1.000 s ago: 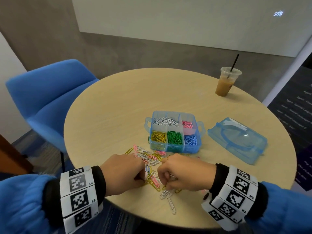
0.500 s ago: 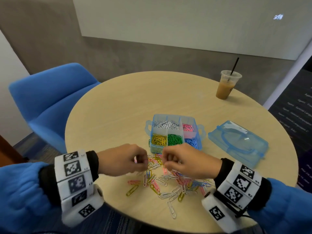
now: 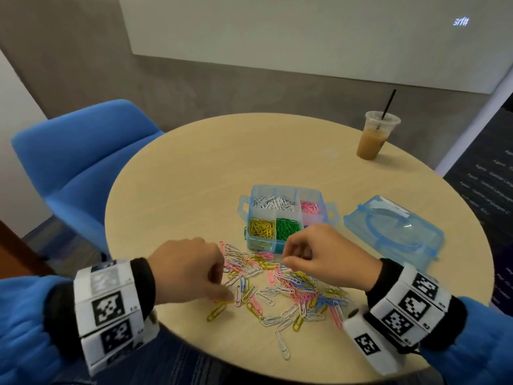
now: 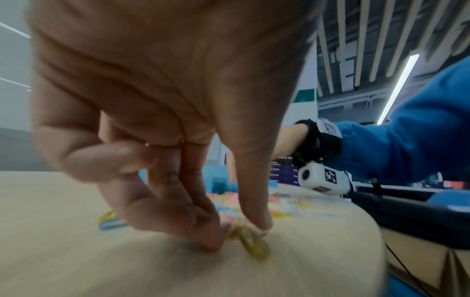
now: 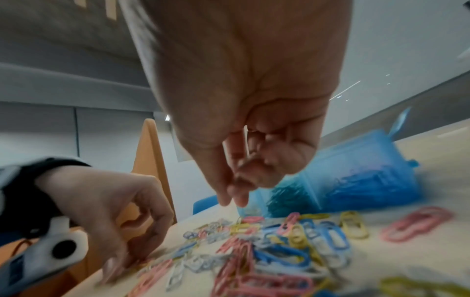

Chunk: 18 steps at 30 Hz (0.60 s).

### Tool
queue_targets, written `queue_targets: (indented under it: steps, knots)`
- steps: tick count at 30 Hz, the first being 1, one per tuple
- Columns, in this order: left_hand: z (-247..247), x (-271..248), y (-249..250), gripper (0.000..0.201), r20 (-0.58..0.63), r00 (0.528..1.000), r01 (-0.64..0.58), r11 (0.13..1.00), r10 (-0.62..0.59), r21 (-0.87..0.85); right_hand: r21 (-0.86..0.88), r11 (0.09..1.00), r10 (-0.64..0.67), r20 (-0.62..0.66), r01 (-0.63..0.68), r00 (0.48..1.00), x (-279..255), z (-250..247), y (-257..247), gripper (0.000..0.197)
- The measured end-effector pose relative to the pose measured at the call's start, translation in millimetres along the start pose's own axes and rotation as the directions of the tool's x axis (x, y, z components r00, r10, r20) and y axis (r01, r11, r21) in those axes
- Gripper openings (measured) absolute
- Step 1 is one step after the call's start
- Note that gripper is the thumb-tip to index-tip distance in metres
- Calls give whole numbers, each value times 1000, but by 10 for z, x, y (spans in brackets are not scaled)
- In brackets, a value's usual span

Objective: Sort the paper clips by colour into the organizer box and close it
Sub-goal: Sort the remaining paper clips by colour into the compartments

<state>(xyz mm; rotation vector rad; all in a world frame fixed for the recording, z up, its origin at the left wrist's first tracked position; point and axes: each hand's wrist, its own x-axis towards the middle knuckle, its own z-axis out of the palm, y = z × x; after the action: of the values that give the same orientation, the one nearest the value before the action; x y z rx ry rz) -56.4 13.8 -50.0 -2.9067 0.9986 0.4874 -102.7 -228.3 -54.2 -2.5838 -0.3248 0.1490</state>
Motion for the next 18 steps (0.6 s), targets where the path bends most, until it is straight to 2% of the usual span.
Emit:
queue_targets:
  steps: [3, 8, 13, 18]
  knots:
    - [147, -46, 50, 40, 42, 999, -1, 1000, 0, 25, -86, 996, 2, 13, -1, 1000, 32, 106, -30, 8]
    - [160, -45, 59, 21, 28, 997, -73, 996, 74, -49, -306, 950, 74, 51, -55, 996, 167, 206, -149, 13]
    - [188, -39, 63, 17, -6, 989, -150, 988, 150, -46, -337, 941, 63, 104, -25, 992, 211, 251, -189, 8]
    - [226, -22, -30, 8, -19, 967, -254, 965, 254, -65, -314, 949, 49, 91, -18, 995, 158, 185, -124, 13]
